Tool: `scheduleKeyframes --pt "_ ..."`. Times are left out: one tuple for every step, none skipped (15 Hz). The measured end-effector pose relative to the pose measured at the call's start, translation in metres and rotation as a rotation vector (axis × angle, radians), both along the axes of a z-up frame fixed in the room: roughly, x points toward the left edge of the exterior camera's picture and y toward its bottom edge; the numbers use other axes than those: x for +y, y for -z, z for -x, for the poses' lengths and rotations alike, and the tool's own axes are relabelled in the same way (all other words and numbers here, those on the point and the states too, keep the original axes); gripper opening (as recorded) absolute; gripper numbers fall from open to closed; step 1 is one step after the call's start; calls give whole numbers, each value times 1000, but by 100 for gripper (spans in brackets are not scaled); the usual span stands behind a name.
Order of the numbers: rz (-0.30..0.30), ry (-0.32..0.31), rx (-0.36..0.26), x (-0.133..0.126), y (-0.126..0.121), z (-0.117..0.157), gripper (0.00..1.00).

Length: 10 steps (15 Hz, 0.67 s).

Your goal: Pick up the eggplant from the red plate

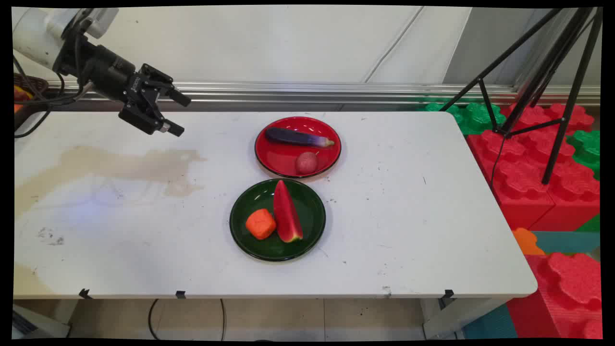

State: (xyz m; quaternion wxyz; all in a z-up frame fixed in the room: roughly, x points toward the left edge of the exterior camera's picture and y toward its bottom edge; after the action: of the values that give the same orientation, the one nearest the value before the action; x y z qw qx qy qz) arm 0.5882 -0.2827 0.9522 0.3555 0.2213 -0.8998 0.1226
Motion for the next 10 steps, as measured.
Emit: scheduleKeyframes --pt "4 -8 0 -2 0 0 100" --pt "9 -16 -1 -6 1 0 100" --pt "12 -21 -2 -9 2 0 100" --pt "17 -27 -4 -14 3 1 100" --pt "22 -30 -6 -18 5 2 100" --pt "28 -34 -9 -24 7 3 100" --pt "35 -36 -14 -32 10 6 100" --pt "43 -36 -20 -41 14 9 100" --pt "49 -34 -26 -49 18 12 100" --pt "53 -33 -30 -54 20 15 100"
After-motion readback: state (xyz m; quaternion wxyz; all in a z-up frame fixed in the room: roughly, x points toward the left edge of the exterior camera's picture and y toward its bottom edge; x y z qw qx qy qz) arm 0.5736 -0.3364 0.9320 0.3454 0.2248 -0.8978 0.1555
